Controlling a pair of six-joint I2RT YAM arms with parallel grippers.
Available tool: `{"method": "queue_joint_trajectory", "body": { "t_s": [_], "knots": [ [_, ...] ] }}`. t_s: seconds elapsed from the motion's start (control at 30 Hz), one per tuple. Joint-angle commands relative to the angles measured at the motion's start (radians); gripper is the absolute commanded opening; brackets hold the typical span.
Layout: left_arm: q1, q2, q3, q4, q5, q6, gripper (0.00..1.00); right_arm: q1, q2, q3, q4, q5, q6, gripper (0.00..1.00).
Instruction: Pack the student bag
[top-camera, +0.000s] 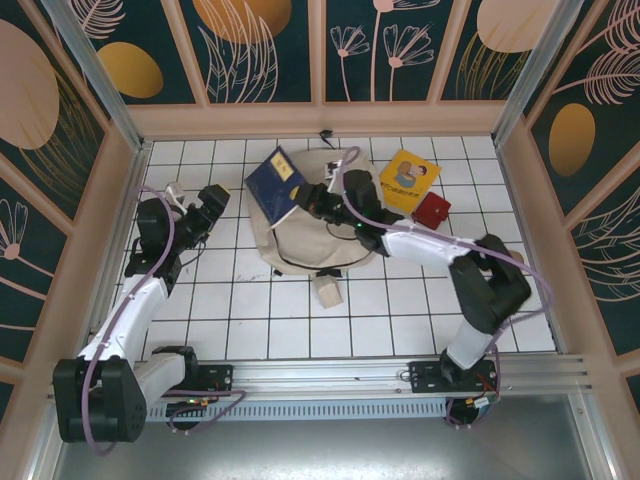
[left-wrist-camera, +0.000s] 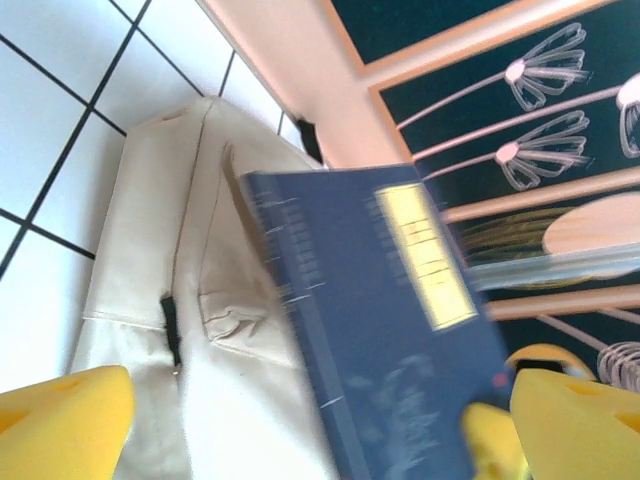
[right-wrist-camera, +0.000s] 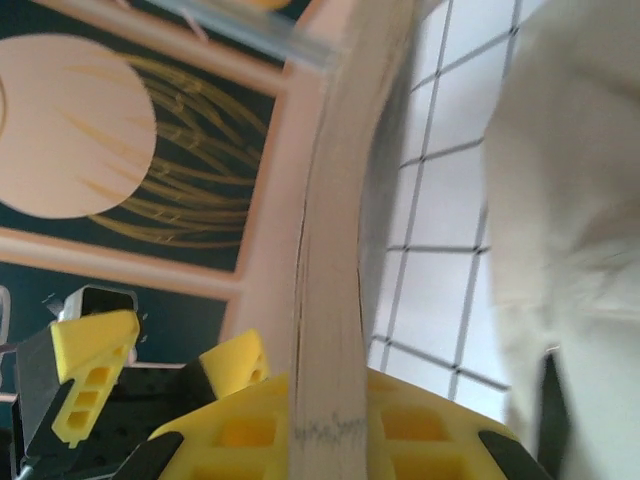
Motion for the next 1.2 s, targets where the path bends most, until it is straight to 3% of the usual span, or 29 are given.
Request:
{"method": "queue_joint_trajectory", "body": {
  "t_s": [0.0,0.37,0.6,0.83,1.03,1.17],
  "knots": [
    [-0.051,0.009,0.047,-0.037,-0.018,0.136,0.98,-0.027,-0.127,-0.049,-0.134,0.149,-0.223,0.04],
    [-0.354,0.182,0.195,-0.16,-0.231,0.233,0.98,-0.202,-0.455,-0.284,-0.256,0.33,-0.226,0.03],
    [-0.579,0.439,0.422,-0.327,-0.389,0.336,0.91,-0.32,-0.647,-0.387,-0.356,0.387,-0.213,0.04],
    [-0.775,0.704,0.696,-0.568,-0.57,0.555,0.82,-0.383,-0.684,-0.382,-0.44,0.385,-0.213,0.04],
    [-0.836,0.787,0.766,-0.618,-0.472,0.636,0.75,-0.417,-0.684,-0.345,-0.497,0.374,-0.233,0.04],
    [-0.85,0.82,0.771,-0.619,-0.473,0.631,0.6,-0.451,-0.677,-0.324,-0.513,0.347,-0.24,0.04]
  ]
}}
